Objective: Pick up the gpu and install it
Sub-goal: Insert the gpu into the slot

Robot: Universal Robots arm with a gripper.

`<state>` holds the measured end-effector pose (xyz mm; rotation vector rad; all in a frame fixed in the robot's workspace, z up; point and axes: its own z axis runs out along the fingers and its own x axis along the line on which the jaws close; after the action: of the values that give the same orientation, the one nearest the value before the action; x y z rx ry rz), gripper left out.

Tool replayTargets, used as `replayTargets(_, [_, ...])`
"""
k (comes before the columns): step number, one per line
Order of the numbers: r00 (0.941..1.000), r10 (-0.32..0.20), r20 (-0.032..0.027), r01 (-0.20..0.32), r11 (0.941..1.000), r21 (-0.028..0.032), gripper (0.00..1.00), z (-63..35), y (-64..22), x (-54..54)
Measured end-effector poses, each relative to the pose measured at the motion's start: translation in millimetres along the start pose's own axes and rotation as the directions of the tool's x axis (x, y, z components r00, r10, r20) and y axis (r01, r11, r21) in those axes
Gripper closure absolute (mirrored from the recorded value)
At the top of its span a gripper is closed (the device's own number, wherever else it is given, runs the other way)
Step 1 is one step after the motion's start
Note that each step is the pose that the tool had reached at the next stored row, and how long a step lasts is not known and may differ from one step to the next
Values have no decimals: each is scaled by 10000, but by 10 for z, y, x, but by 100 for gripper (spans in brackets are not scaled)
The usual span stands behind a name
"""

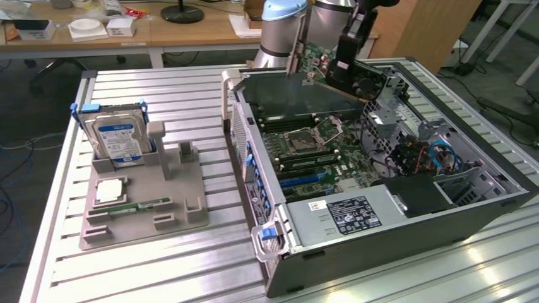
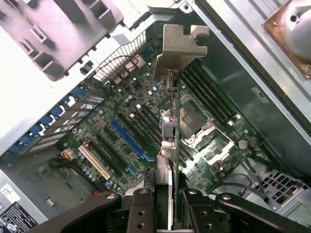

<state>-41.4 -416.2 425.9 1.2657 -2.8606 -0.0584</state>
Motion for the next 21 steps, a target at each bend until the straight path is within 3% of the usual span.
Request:
replayTargets(9, [9947, -1030, -38, 1030, 9947, -8, 73, 0, 0, 0])
replayTargets(19, [9729, -2311, -92, 2311, 9729, -2, 73, 20, -2, -1])
replayTargets(21, [9703, -2417, -90, 2418, 9703, 30, 73, 41, -2, -1])
